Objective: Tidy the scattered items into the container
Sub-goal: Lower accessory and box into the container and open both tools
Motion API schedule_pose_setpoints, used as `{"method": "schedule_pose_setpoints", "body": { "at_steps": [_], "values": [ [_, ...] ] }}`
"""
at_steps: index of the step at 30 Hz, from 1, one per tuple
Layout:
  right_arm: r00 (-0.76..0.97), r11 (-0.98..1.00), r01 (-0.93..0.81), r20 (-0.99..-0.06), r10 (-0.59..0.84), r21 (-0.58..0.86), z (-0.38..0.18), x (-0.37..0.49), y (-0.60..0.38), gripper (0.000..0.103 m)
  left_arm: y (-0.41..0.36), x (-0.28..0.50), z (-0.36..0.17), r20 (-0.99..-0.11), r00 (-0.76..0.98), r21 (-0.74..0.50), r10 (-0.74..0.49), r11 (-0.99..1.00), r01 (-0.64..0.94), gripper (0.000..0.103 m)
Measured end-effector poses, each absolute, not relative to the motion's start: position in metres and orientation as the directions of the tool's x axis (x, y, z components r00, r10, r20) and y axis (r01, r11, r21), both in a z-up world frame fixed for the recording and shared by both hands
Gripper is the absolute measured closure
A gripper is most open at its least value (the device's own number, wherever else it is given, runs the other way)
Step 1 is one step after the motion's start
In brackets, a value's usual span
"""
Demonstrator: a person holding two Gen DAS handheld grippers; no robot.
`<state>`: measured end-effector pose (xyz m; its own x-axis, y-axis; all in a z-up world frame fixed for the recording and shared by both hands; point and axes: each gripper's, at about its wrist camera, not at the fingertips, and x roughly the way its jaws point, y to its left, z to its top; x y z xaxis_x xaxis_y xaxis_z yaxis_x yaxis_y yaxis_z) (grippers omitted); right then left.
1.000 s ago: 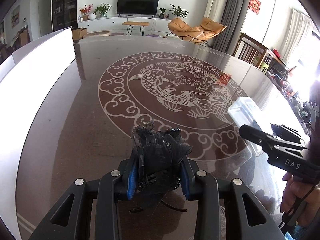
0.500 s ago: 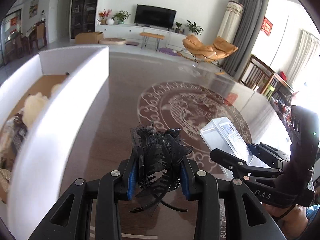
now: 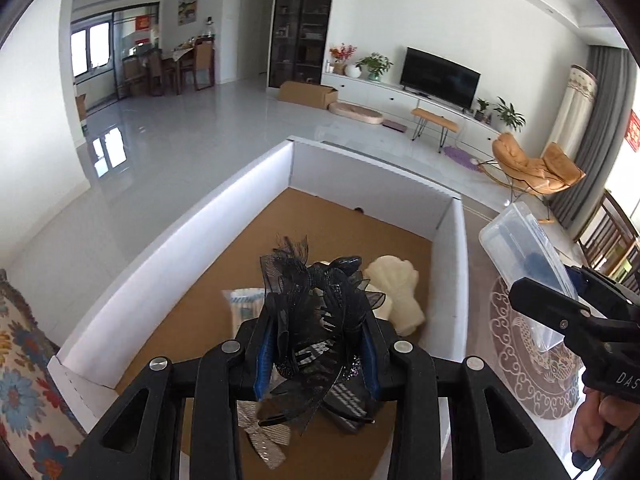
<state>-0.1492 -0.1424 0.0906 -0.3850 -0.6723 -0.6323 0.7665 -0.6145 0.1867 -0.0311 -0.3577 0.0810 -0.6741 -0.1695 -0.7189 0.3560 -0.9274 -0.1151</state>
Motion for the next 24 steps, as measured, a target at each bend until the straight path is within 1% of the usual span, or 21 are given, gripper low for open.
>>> {"method": "schedule_pose_setpoints", "body": {
  "at_steps": [7,13,14,15,16,17,18,19,20,21,24],
  "values": [
    [-0.307,-0.577,0.804,-0.733,-0.607,0.141,0.059,-0.169,-0.237,0.040,-0.402,-0.048,0.049,-0.776,-0.602,-0.124,-0.188,-0.891,0.437,0.067],
    [-0.295,-0.557,0.826,-0.774,-0.560,0.087,0.041,-0.175,-0.274,0.039,-0.412,-0.061,0.032,-0.808,-0.566,-0.155,-0.162,-0.870,0.469,0.066],
    [-0.281,-0.555,0.827,-0.784,-0.554,0.095,0.037,-0.177,-0.278,0.039,-0.413,-0.062,0.029,-0.815,-0.558,-0.159,-0.156,-0.866,0.474,0.063],
    [-0.267,-0.558,0.824,-0.801,-0.536,0.098,0.031,-0.179,-0.282,0.039,-0.413,-0.063,0.027,-0.822,-0.548,-0.157,-0.156,-0.863,0.481,0.053],
    [-0.260,-0.564,0.821,-0.821,-0.509,0.089,0.026,-0.181,-0.285,0.039,-0.412,-0.063,0.026,-0.827,-0.537,-0.144,-0.170,-0.858,0.494,0.050],
    [-0.265,-0.569,0.819,-0.831,-0.489,0.074,0.022,-0.183,-0.286,0.038,-0.411,-0.061,0.025,-0.828,-0.525,-0.124,-0.195,-0.850,0.512,0.041],
    [-0.280,-0.573,0.818,-0.830,-0.483,0.058,0.021,-0.183,-0.285,0.038,-0.411,-0.059,0.024,-0.829,-0.516,-0.110,-0.215,-0.842,0.528,0.030],
    [-0.295,-0.578,0.815,-0.822,-0.487,0.050,0.022,-0.184,-0.283,0.038,-0.412,-0.057,0.023,-0.829,-0.513,-0.110,-0.222,-0.835,0.538,0.026],
    [-0.300,-0.583,0.811,-0.816,-0.494,0.055,0.023,-0.185,-0.279,0.038,-0.413,-0.054,0.023,-0.827,-0.517,-0.121,-0.219,-0.830,0.544,0.018],
    [-0.297,-0.586,0.808,-0.814,-0.499,0.065,0.026,-0.186,-0.276,0.038,-0.413,-0.052,0.023,-0.824,-0.524,-0.132,-0.217,-0.825,0.550,0.013],
    [-0.314,-0.592,0.804,-0.814,-0.489,0.045,0.033,-0.186,-0.265,0.038,-0.407,-0.044,0.028,-0.814,-0.534,-0.142,-0.230,-0.812,0.566,0.012]
  ]
}}
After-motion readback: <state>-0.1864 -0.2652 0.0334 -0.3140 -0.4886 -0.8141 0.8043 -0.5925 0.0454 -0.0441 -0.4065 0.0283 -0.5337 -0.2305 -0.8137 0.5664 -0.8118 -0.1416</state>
